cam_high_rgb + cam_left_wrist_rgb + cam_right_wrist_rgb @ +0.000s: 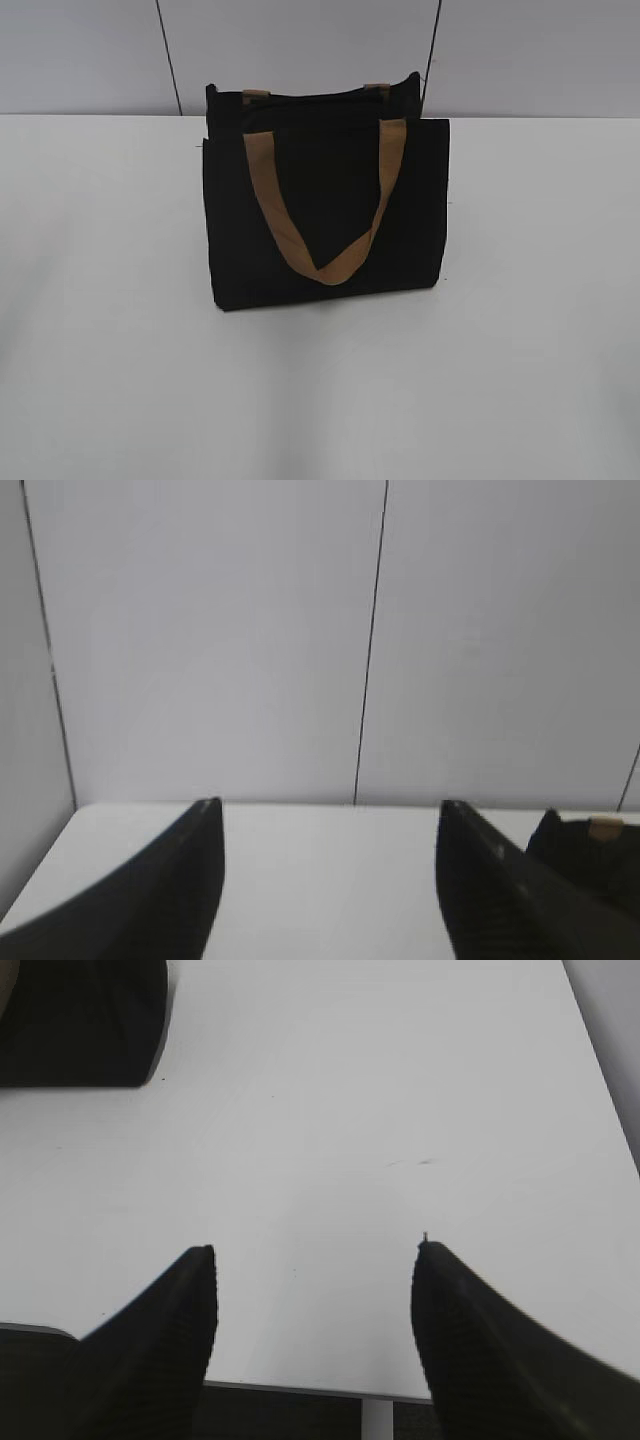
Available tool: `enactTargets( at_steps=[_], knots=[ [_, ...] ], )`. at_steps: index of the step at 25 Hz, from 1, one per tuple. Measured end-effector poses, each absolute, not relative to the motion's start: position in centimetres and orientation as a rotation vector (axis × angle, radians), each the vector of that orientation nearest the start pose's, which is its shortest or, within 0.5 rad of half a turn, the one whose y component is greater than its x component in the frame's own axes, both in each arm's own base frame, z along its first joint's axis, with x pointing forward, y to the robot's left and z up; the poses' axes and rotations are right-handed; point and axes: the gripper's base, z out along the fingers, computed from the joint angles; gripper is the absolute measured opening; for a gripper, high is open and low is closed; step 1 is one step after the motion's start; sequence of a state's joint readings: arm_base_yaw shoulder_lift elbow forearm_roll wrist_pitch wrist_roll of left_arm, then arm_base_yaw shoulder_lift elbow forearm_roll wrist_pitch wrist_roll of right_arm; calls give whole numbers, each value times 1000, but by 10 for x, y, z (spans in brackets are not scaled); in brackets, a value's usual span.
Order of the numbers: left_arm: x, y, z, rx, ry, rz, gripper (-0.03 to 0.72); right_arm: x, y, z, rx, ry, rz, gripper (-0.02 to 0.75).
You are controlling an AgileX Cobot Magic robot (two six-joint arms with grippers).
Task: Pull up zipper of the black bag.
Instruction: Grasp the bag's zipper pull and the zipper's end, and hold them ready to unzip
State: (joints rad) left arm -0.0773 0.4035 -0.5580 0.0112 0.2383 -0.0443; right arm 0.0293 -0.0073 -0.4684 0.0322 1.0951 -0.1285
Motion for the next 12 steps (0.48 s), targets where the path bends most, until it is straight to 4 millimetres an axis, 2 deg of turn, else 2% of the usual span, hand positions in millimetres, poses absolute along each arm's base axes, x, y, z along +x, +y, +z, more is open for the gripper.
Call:
enactTargets(
  at_steps=[3, 9, 12],
  knots=[
    [114, -13, 336, 59, 1516, -114, 505, -4, 2, 266, -167, 2096, -21, 468],
    [174, -33, 271, 127, 1551, -171, 505, -4, 2, 266, -167, 2096, -21, 468],
    [198, -44, 246, 169, 1590, -192, 505, -4, 2, 266, -167, 2096, -21, 468]
  ],
)
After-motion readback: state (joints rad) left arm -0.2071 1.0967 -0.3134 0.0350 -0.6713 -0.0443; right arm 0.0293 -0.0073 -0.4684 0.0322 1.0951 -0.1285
